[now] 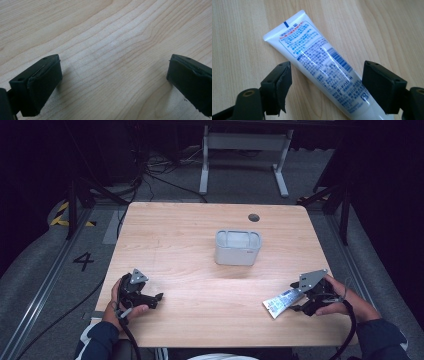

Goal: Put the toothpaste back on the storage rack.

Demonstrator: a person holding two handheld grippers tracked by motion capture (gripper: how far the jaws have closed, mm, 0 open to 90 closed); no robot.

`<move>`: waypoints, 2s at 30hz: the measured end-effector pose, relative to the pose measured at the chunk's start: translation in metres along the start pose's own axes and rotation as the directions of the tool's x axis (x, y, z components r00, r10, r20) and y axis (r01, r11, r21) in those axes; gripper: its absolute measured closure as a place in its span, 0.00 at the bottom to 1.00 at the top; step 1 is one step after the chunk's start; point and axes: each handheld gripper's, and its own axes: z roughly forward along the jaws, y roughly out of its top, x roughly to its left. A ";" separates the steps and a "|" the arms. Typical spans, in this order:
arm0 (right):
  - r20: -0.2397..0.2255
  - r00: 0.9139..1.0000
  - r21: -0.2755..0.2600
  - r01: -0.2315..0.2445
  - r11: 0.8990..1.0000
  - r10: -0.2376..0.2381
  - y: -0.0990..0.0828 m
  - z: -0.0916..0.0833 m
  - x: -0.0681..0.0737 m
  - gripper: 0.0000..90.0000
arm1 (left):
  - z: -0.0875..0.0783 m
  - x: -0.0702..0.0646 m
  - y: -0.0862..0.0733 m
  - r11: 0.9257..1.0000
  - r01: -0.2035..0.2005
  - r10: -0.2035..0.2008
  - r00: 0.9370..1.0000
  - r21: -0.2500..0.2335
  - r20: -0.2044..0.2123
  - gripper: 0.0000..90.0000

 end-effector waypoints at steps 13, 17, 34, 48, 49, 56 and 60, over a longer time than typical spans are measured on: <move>-0.066 0.991 0.162 0.126 0.979 -0.117 0.024 0.027 0.000 0.31 | 0.000 0.000 0.000 1.000 0.000 0.000 1.000 0.000 0.002 0.00; -0.089 0.989 0.177 0.135 0.975 -0.121 0.029 0.033 -0.001 0.32 | 0.000 0.000 0.000 1.000 0.000 0.000 1.000 0.000 0.002 0.00; -0.148 0.988 0.156 0.073 0.985 -0.049 0.034 0.040 -0.008 0.40 | 0.000 0.001 0.000 1.000 -0.003 0.003 1.000 -0.001 0.005 0.00; -0.141 0.989 0.091 0.048 0.995 -0.035 0.027 0.034 -0.013 0.63 | 0.000 0.001 0.000 1.000 -0.004 0.004 1.000 -0.001 0.006 0.00; -0.141 0.989 0.076 0.048 0.996 -0.037 0.026 0.033 -0.014 0.65 | 0.000 0.001 0.000 1.000 -0.004 0.004 1.000 -0.001 0.006 0.00; -0.124 0.991 0.029 0.044 0.999 -0.040 0.022 0.028 -0.012 0.69 | 0.000 0.001 0.000 1.000 -0.004 0.004 1.000 -0.001 0.006 0.00; -0.113 0.993 -0.027 0.026 0.999 -0.029 0.020 0.020 -0.012 0.70 | 0.000 0.001 0.000 1.000 -0.004 0.004 1.000 -0.001 0.006 0.00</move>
